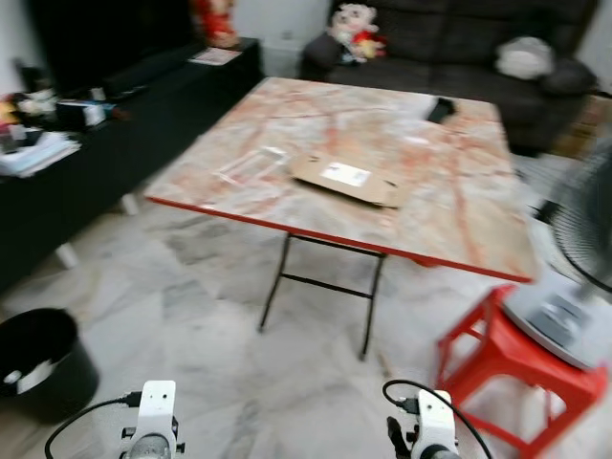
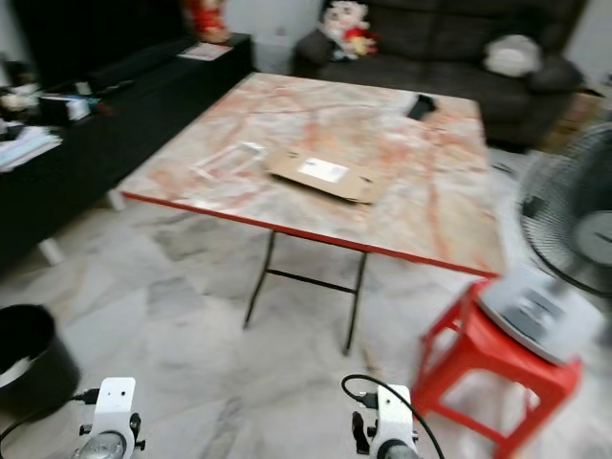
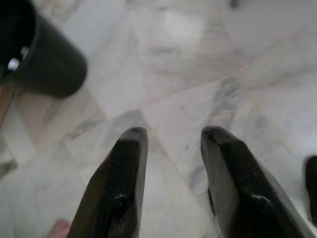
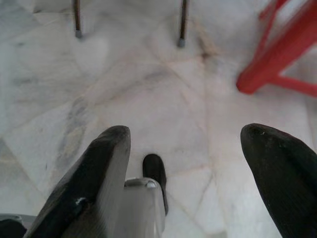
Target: Picking trash to rubbish bin
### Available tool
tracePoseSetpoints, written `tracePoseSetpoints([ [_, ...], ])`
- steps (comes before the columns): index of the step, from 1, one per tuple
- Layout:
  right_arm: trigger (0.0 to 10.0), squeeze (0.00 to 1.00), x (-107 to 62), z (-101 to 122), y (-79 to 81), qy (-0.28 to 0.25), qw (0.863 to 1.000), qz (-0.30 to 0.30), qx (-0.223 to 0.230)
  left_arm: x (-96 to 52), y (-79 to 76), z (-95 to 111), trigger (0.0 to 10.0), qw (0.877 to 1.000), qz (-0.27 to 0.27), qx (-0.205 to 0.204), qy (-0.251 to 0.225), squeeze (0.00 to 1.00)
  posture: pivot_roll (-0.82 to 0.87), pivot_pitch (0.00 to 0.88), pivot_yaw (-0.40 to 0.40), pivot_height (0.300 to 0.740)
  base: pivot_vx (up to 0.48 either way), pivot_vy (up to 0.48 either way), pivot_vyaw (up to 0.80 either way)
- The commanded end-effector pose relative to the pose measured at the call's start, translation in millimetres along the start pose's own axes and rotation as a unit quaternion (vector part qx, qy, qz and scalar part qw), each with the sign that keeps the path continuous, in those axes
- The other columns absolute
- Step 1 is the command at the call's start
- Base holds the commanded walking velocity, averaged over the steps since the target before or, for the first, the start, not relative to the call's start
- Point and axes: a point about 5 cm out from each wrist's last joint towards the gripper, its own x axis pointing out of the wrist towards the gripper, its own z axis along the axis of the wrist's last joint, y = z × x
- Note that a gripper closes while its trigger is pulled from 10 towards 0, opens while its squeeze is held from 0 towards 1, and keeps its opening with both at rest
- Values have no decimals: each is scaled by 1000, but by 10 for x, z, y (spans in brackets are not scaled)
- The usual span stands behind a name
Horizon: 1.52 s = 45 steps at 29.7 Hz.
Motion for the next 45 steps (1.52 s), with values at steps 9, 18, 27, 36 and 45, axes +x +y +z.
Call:
tracePoseSetpoints([
  [9,10000,0,13,61,-6,-8,1000,0,-5,0,9,-2,10000,1000,-2,-3,-2,0,-43,0,-20,740,0,0,-800],
  [18,10000,0,11,48,0,-7,1000,0,-4,1,16,-6,10000,1000,-1,9,1,0,-44,0,-15,740,0,0,-800],
  [27,10000,0,25,124,26,-24,1000,6,-1,17,-29,130,10000,999,-16,31,-31,0,-42,0,-16,740,0,0,-492],
  [36,10000,0,70,458,110,-89,995,28,-16,-13,-315,712,10000,970,-62,142,-187,0,-35,0,-21,740,0,0,0],
  [45,10000,0,6,1407,296,-285,956,67,-33,-237,-573,1671,10000,925,-87,35,-368,0,-39,3,-21,740,0,0,0],
])
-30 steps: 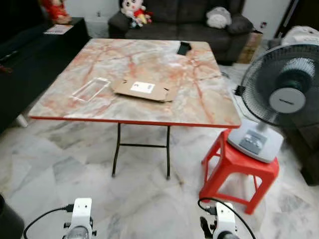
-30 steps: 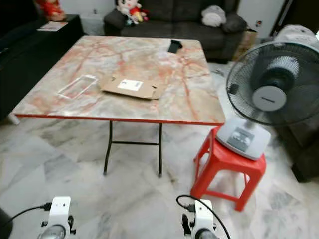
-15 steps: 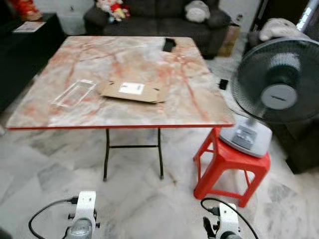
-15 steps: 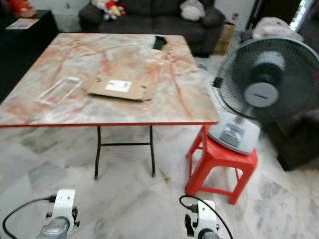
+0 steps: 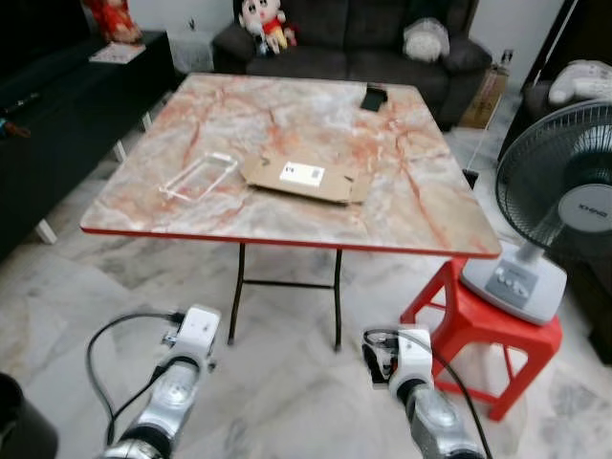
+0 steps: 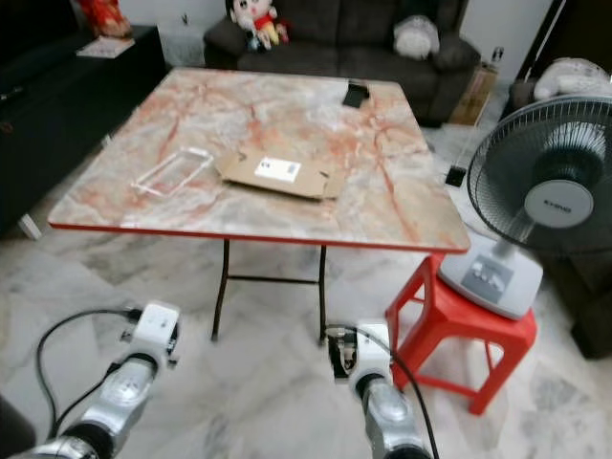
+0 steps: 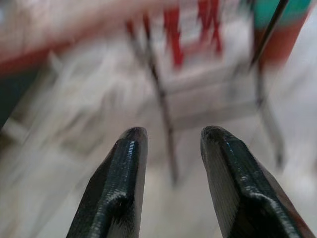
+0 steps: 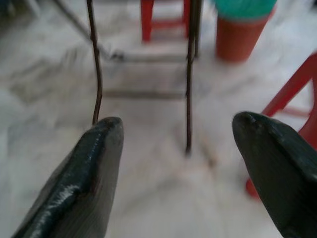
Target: Picking trash to rubbish bin
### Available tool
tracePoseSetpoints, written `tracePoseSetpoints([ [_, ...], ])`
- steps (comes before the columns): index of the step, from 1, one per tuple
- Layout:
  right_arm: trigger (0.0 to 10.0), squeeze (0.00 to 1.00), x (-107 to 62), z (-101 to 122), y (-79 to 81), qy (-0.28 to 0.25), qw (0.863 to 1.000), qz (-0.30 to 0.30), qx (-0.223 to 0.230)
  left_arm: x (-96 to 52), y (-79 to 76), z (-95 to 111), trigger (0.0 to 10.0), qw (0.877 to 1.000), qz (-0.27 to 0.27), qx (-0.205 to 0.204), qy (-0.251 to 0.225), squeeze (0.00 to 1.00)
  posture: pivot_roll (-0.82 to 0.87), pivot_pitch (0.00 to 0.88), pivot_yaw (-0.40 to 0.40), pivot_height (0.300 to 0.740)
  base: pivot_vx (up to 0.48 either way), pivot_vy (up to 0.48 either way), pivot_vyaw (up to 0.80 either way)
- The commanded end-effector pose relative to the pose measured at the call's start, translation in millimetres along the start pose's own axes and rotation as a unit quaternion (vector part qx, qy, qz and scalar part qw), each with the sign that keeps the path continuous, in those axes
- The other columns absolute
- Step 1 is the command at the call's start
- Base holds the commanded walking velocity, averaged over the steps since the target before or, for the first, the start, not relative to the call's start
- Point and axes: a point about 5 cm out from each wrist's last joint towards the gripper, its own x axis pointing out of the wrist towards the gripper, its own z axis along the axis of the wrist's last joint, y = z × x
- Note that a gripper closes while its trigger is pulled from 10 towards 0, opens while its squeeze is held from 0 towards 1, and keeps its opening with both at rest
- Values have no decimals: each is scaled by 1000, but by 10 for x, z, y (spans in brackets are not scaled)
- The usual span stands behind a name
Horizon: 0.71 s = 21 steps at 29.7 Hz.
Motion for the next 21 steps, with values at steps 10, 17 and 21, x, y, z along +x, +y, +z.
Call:
tracePoseSetpoints([
  [10,10000,0,273,1052,184,-199,980,6,7,272,150,765,10000,987,58,-61,-135,0,-46,0,-9,740,0,0,0],
  [17,10000,0,306,1441,403,-266,963,37,8,320,159,1023,10000,982,45,-23,-185,0,-48,0,4,740,0,0,0],
  [21,10000,0,291,1569,546,-292,955,56,8,334,217,1133,10000,977,50,-31,-203,0,-47,0,8,740,0,0,0],
])
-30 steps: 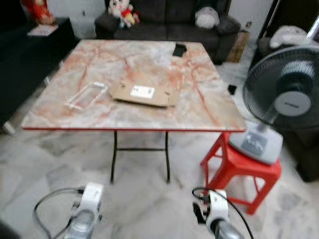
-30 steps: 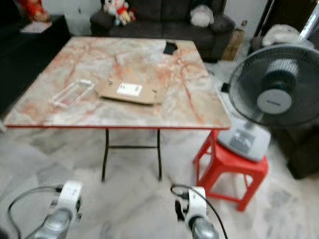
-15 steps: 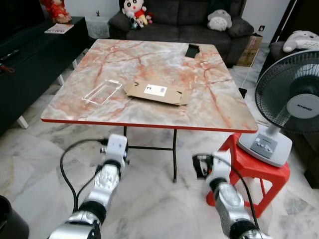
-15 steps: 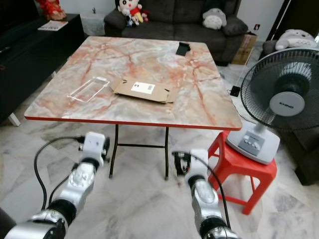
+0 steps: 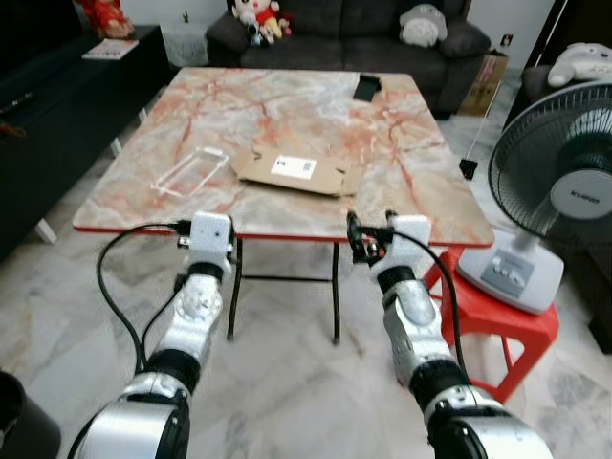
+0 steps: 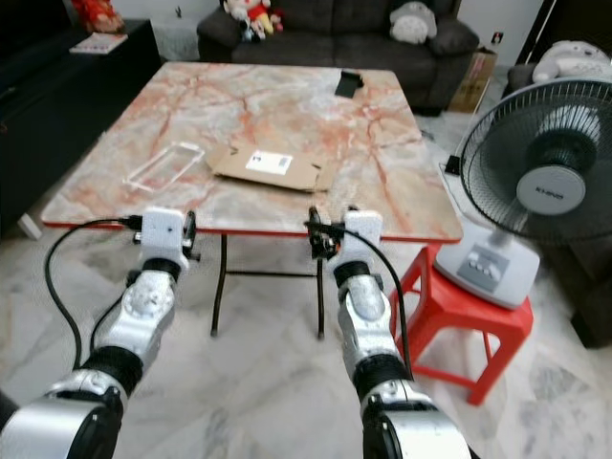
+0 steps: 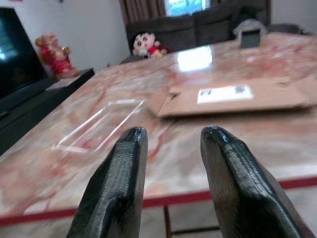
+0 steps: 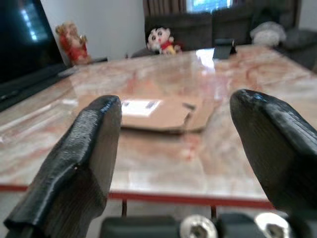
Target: Picking trash to rubbish bin
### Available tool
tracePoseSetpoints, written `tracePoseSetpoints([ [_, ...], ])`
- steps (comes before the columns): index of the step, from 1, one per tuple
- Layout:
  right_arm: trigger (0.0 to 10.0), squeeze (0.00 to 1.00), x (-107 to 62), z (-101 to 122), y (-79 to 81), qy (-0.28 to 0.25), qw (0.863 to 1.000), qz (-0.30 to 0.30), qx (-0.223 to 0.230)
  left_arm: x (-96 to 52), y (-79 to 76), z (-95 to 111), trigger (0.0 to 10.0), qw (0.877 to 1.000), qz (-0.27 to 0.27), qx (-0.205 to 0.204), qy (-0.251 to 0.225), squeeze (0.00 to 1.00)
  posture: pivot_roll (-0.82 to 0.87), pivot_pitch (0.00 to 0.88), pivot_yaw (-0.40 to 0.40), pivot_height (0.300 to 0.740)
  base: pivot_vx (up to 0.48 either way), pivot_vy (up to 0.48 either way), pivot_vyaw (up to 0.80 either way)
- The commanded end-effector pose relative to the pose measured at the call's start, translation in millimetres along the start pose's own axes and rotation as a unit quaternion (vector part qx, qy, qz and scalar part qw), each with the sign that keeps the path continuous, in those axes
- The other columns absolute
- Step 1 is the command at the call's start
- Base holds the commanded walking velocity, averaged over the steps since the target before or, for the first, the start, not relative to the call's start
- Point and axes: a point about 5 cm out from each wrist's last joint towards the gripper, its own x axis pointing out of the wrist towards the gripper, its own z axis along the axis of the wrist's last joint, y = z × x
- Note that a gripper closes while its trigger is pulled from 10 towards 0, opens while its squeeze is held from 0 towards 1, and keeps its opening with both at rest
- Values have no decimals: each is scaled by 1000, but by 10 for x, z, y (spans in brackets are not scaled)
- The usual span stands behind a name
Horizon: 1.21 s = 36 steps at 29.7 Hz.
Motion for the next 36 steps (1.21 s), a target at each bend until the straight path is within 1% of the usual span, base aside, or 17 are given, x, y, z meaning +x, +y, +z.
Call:
tracePoseSetpoints([
  [1,10000,0,49,77,76,-17,1000,10,1,62,56,117,10000,1000,5,4,-25,0,-47,0,8,740,0,0,0],
  [5,10000,0,20,43,96,-13,1000,14,2,54,64,132,10000,999,4,2,-33,0,-42,0,13,740,0,0,0],
  [7,10000,0,8,5,92,1,1000,8,1,38,59,106,10000,1000,2,0,-28,0,-50,0,20,740,0,0,0],
  [8,10000,0,5,-9,89,6,1000,3,6,32,56,81,10000,1000,3,-9,-20,0,-50,0,20,740,0,0,0],
  [10,10000,0,5,4,95,1,1000,4,10,38,52,63,10000,1000,8,-21,-9,0,-58,0,20,740,0,0,0],
  [12,10000,0,2,11,101,-2,1000,5,10,39,47,64,10000,1000,8,-24,-9,0,-60,0,20,740,0,0,0],
  [16,10000,0,13,26,133,-3,1000,10,16,61,11,82,10000,1000,2,-22,-5,0,-57,0,22,740,0,403,0],
  [20,10000,0,29,42,201,-5,1000,23,12,69,18,92,10000,1000,1,-20,-5,0,-57,0,24,740,0,480,-750],
  [25,10000,0,36,61,239,-11,1000,25,14,78,55,105,10000,1000,4,-18,-8,0,-48,0,23,740,0,480,0],
  [27,10000,0,39,63,277,-10,999,32,13,78,71,95,10000,1000,7,-19,-4,0,-49,0,24,740,0,480,0],
  [31,10000,0,45,85,287,-14,999,33,16,85,86,93,10000,1000,12,-26,0,0,-48,0,25,740,0,438,0],
  [36,10000,0,65,113,296,-15,999,33,16,105,83,129,10000,1000,13,-24,-6,0,-49,0,29,740,0,0,0],
])
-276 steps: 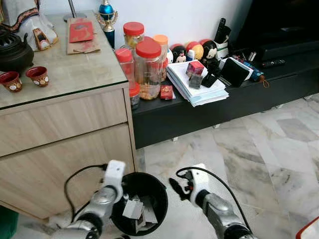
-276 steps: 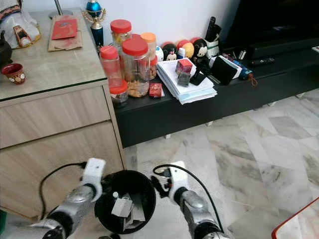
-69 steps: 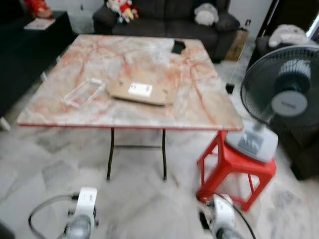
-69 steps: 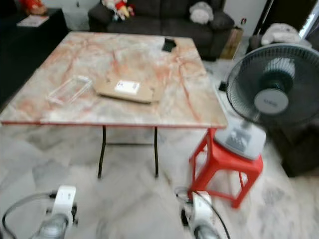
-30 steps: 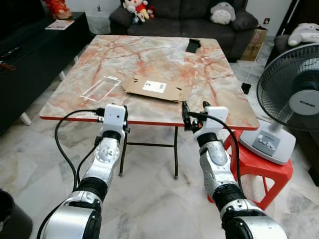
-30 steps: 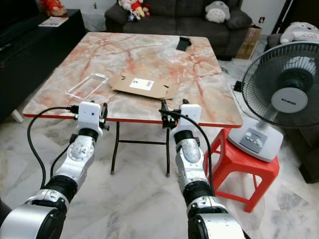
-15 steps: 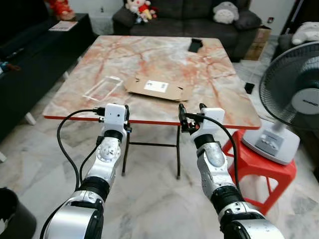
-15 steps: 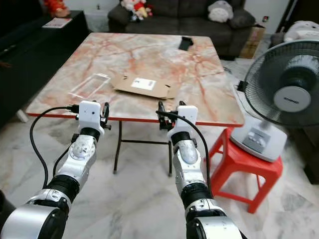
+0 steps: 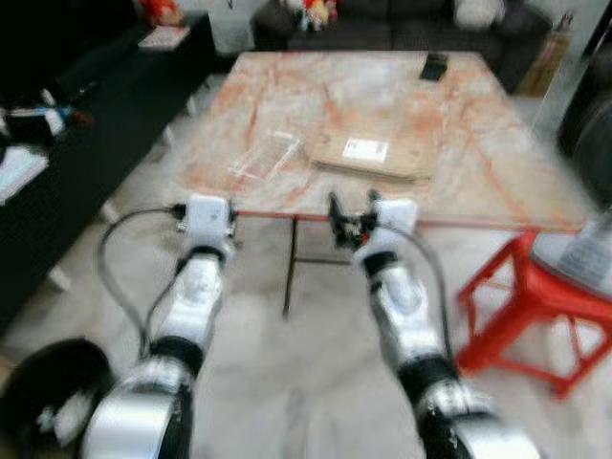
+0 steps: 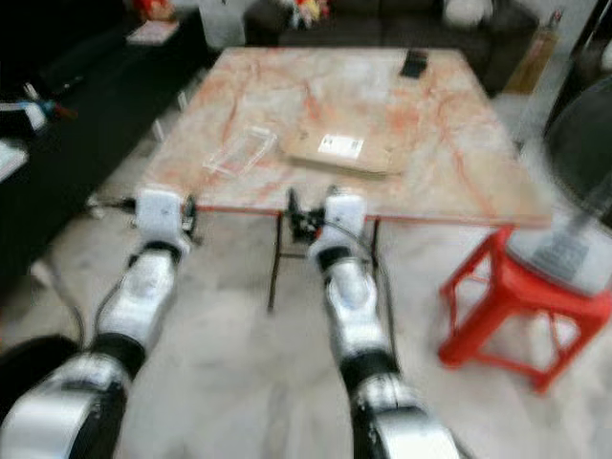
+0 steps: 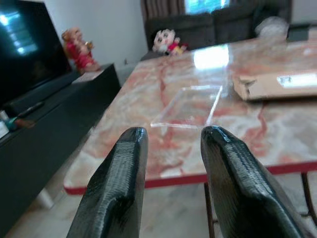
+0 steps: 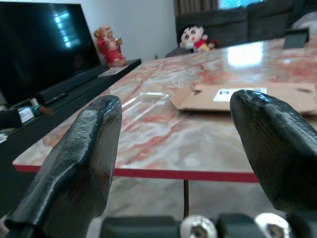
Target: Picking trash to rubbish bin
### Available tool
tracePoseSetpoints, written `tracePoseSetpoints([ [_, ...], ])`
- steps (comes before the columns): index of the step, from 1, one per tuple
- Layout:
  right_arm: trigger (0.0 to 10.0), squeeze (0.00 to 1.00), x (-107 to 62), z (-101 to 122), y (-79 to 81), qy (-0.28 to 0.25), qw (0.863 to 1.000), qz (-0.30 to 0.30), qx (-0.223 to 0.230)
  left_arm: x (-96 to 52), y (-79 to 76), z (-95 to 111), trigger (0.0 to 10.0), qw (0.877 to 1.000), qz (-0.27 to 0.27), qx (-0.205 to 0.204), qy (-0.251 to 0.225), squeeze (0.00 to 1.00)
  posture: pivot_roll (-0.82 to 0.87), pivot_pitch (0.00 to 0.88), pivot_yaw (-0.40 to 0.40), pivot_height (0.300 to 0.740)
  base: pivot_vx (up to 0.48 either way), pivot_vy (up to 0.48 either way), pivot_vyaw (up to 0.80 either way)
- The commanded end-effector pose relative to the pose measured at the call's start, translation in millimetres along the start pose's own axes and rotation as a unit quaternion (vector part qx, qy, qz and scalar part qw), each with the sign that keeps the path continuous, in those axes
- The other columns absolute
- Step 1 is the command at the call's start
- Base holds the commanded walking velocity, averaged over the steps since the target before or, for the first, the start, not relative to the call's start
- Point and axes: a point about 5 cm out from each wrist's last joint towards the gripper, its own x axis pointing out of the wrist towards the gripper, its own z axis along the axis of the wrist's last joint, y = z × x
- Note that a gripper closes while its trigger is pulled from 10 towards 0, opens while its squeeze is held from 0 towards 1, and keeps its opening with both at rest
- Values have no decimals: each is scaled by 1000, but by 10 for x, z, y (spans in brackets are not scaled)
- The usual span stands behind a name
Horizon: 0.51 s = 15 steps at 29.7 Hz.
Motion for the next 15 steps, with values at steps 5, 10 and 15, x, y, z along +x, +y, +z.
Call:
tracePoseSetpoints([
  [5,10000,0,51,73,125,-12,1000,14,8,35,96,57,10000,1000,14,1,-5,0,-50,0,26,740,0,0,0],
  [10,10000,0,54,89,146,-16,1000,18,10,64,138,96,10000,1000,28,1,-8,0,-43,0,25,740,0,0,0],
  [15,10000,0,74,123,176,-23,999,22,13,81,185,110,10000,999,34,3,-9,0,-43,0,31,740,305,0,0],
])
